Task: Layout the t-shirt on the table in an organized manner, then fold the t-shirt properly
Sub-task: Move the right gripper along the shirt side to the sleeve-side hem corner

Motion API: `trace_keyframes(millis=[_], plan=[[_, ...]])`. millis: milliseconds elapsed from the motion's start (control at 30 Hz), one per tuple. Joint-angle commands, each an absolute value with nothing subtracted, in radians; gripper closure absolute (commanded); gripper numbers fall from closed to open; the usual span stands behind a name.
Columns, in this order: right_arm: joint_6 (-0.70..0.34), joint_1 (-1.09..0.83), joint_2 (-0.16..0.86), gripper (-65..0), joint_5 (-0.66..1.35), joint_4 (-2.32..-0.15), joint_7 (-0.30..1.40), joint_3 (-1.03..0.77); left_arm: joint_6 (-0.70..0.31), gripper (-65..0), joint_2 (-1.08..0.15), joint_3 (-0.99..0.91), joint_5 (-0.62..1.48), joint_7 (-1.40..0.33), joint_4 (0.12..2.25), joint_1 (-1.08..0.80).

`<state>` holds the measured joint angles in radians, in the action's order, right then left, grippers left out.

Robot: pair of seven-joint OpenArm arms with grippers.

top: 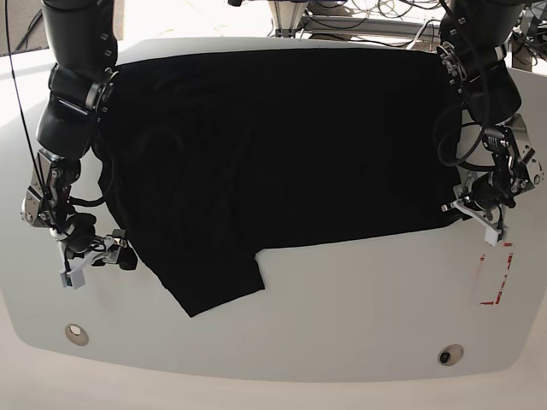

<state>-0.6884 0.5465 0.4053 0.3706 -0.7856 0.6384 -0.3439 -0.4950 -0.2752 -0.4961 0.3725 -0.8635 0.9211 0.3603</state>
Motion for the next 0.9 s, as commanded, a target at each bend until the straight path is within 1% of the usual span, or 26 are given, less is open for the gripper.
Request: trace_keyframes(millis=[0, 133, 433, 867], plan=[[-0.698, 0.579, 0.432, -48.8, 0.392, -0.736, 0.524, -0.272, -0.499, -11.4, -0.288, -0.469, 0.378, -0.863, 0.937, 0.378], [-0.698, 0.581, 0.430, -48.8, 0.400, -0.642, 0.432, -0.191, -0.499, -11.4, -0.309, -0.447, 0.378, -0.863, 0.974, 0.378], [-0.698, 0.591, 0.400, -48.8, 0.392, -0.510, 0.315, -0.185, -0.499, -11.4, -0.312, -0.404, 0.378, -0.878, 1.021, 0.361], [-0.698, 0.585, 0.377, -48.8, 0.392, -0.495, 0.298, -0.185, -0.499, -11.4, -0.314, -0.404, 0.378, -0.878, 1.021, 0.361]])
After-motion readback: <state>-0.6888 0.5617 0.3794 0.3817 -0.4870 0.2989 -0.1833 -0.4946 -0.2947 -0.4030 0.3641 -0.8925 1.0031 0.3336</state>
